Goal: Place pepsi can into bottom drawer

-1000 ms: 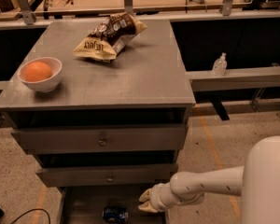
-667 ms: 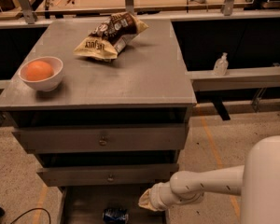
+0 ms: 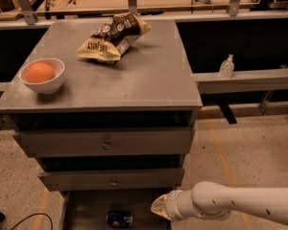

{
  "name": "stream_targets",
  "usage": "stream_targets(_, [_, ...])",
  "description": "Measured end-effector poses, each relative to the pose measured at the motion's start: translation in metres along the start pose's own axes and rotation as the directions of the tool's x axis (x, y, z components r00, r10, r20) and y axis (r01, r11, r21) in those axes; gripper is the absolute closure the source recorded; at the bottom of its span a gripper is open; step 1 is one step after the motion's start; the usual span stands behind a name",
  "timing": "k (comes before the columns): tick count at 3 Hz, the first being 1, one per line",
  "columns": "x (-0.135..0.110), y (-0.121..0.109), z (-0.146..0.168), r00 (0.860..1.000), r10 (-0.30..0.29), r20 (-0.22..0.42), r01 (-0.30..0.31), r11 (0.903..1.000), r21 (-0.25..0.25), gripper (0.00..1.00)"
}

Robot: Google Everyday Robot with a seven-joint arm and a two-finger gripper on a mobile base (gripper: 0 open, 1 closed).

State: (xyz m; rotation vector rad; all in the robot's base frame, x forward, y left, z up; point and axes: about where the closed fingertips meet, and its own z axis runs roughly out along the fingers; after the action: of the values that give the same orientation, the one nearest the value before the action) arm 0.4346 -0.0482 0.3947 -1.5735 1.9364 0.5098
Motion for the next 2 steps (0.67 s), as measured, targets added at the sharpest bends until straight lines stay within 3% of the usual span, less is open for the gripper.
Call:
stream_targets(1, [-0.015,0.013,-0.062,0.999,0.041,0.005,-0.041,0.9895,0.139,1.00])
stream_targets(2, [-0.043,0.034,-0.109,0.996,0.089,-0.012,-0.082,0.9532,0.291,1.00])
